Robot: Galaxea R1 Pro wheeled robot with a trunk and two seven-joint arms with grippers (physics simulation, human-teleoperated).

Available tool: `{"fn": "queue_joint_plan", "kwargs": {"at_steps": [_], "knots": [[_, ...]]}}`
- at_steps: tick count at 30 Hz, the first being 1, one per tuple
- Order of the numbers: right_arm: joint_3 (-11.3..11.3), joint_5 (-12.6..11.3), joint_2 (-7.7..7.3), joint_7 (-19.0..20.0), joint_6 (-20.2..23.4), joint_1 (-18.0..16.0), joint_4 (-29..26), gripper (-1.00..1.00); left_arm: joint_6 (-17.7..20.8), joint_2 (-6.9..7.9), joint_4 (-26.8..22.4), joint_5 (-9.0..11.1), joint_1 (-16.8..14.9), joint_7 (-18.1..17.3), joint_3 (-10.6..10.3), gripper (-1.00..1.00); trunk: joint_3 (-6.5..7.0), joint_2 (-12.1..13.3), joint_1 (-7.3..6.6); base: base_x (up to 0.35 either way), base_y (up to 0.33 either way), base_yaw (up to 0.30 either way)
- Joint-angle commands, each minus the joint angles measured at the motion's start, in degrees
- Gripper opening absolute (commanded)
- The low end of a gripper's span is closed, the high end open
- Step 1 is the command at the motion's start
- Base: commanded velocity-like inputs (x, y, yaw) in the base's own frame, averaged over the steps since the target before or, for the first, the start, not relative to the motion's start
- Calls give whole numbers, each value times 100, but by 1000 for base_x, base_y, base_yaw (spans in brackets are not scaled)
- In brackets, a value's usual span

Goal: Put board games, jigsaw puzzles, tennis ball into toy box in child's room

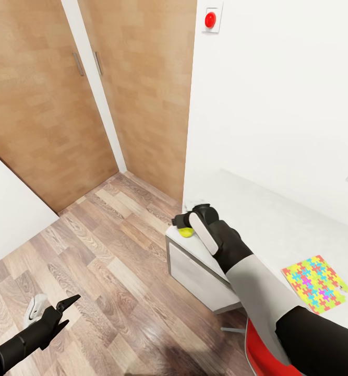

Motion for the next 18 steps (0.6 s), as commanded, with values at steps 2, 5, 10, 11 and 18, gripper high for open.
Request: {"fn": "queue_joint_plan", "kwargs": {"at_steps": [2, 5, 10, 11, 18], "knots": [[11, -60, -20, -57, -5, -5, -3, 100, 29, -1, -1, -57, -5, -59, 11, 100, -9, -10, 3, 0, 0, 0], [10, -60, -27, -57, -16, -4, -2, 100, 29, -1, -1, -57, -5, -59, 11, 100, -9, -10, 3, 0, 0, 0], [8, -60, -47, -55, -57, -4, -2, 100, 29, -1, -1, -57, -5, -59, 11, 100, -9, -10, 3, 0, 0, 0], [7, -60, -54, -55, -71, -4, -2, 100, 29, -1, -1, -58, -5, -59, 11, 100, -9, -10, 3, 0, 0, 0], [6, -60, -74, -54, -102, -3, -1, 100, 29, -1, -1, -58, -5, -59, 11, 100, -9, -10, 3, 0, 0, 0]]}}
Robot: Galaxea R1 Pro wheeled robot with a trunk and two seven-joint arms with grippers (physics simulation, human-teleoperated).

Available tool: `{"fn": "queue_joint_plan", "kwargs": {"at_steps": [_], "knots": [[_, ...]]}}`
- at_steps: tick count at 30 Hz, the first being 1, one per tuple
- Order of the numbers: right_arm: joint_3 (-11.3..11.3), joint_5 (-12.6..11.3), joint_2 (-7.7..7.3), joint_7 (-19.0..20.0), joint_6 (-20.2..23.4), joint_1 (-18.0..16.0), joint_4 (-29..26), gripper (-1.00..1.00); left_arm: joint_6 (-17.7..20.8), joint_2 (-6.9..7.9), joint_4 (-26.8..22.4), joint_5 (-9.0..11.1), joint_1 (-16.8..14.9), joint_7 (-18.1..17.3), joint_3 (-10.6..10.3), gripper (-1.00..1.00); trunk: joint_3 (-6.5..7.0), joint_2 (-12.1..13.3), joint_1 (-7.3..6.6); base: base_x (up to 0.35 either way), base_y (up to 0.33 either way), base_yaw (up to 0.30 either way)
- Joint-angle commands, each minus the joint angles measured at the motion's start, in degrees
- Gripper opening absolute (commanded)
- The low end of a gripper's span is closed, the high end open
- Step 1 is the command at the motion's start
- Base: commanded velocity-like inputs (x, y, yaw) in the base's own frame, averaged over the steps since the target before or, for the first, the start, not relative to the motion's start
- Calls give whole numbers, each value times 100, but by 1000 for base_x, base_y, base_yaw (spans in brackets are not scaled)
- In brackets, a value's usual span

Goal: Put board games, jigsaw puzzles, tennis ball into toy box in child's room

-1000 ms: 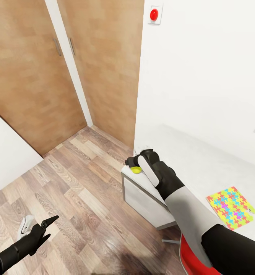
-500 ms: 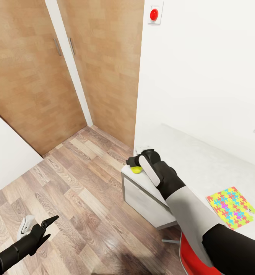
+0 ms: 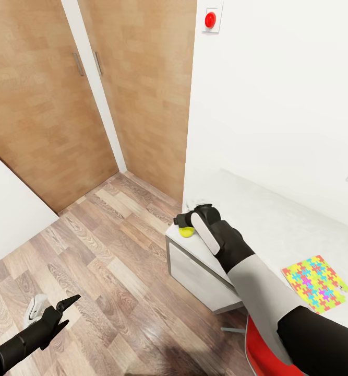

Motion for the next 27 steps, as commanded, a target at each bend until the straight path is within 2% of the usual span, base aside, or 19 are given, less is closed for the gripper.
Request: {"fn": "queue_joint_plan", "kwargs": {"at_steps": [1, 27], "knots": [[12, -60, -5, -58, 7, -6, -4, 100, 29, -1, -1, -56, -5, -59, 11, 100, -9, -10, 3, 0, 0, 0], [11, -69, -11, -48, -20, 3, 80, 100, 29, -1, -1, -56, -5, -59, 11, 100, -9, -10, 3, 0, 0, 0]]}}
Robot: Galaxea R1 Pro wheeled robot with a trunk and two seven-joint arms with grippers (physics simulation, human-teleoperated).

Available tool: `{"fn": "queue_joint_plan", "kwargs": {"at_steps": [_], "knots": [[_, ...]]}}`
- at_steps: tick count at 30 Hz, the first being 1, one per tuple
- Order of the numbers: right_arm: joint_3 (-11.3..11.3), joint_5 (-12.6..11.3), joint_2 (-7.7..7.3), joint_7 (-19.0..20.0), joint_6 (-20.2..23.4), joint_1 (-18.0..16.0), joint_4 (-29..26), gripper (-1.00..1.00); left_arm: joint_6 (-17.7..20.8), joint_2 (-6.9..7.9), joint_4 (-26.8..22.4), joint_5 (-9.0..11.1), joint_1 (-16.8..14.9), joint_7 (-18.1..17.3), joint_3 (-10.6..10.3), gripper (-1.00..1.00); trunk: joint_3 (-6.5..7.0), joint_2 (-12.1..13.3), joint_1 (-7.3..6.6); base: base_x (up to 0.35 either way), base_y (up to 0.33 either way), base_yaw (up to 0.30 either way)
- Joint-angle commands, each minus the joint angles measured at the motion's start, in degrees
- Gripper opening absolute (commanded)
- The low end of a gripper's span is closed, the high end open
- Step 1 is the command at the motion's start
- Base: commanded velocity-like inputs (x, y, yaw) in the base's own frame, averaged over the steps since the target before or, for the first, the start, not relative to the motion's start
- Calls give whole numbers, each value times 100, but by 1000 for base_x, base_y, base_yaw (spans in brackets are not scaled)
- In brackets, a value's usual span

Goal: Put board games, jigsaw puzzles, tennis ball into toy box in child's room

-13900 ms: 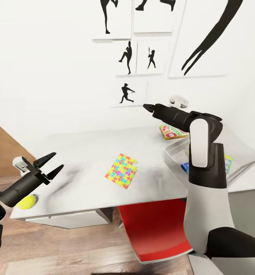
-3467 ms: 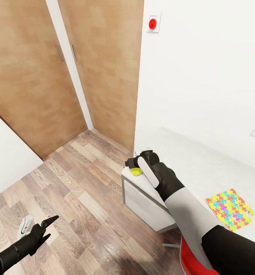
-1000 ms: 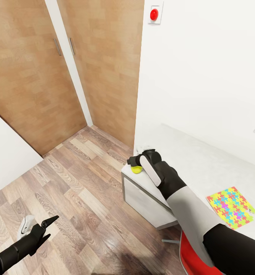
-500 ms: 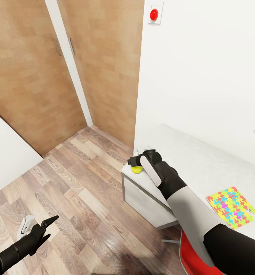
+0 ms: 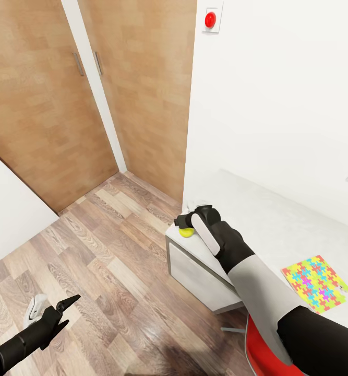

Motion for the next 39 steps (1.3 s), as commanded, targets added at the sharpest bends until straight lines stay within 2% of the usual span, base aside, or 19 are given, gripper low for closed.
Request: {"fn": "queue_joint_plan", "kwargs": {"at_steps": [1, 28, 39], "knots": [[12, -60, -2, -57, 9, -6, -1, 100, 29, -1, -1, -56, -5, -59, 11, 100, -10, -10, 3, 0, 0, 0], [15, -69, 7, -51, 4, -5, 9, 100, 29, -1, -1, -56, -5, -59, 11, 100, -170, -10, 3, 0, 0, 0], [20, -69, 8, -51, -1, -4, 9, 100, 29, -1, -1, -54, -5, -59, 11, 100, -195, -10, 3, 0, 0, 0]]}}
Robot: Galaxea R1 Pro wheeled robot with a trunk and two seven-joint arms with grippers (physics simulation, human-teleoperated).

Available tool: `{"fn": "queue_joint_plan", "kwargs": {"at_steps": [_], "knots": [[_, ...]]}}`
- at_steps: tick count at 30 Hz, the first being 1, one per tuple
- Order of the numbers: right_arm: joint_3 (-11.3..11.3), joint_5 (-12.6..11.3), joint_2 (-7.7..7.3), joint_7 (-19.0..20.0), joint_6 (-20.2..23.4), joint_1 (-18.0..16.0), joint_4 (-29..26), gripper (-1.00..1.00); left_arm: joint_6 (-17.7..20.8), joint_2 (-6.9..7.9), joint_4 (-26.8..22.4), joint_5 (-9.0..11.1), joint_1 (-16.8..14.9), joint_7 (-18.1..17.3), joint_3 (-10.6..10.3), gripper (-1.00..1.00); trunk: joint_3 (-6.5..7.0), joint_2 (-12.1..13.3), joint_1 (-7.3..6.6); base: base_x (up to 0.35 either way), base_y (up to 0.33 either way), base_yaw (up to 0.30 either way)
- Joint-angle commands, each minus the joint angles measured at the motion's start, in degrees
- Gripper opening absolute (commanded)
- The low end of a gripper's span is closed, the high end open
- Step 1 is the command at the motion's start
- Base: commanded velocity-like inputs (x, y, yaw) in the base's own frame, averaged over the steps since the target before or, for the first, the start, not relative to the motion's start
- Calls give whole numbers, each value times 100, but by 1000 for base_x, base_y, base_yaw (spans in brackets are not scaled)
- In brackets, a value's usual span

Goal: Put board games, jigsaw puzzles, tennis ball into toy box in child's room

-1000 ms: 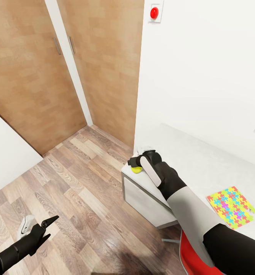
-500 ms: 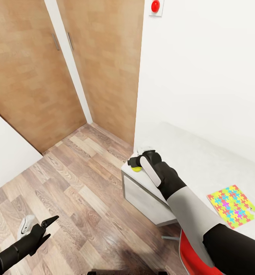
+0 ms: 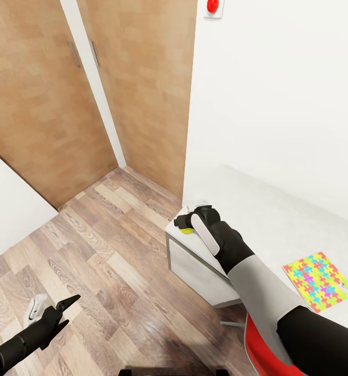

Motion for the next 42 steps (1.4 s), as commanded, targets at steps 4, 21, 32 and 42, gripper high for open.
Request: {"fn": "queue_joint_plan", "kwargs": {"at_steps": [4, 21, 32, 42], "knots": [[12, -60, -2, -59, -19, -3, -4, 100, 29, -1, -1, -53, -5, -59, 11, 100, -11, -10, 3, 0, 0, 0], [13, -75, -2, -51, -144, -7, -4, 100, 29, -1, -1, -46, -5, -60, 11, 100, -39, -10, 3, 0, 0, 0], [15, -77, 0, -44, -152, -7, -4, 100, 29, -1, -1, -35, -5, -59, 11, 100, -121, -10, 3, 0, 0, 0], [14, -78, -1, -42, -153, -5, -4, 100, 29, -1, -1, -32, -5, -59, 11, 100, -157, -10, 3, 0, 0, 0]]}}
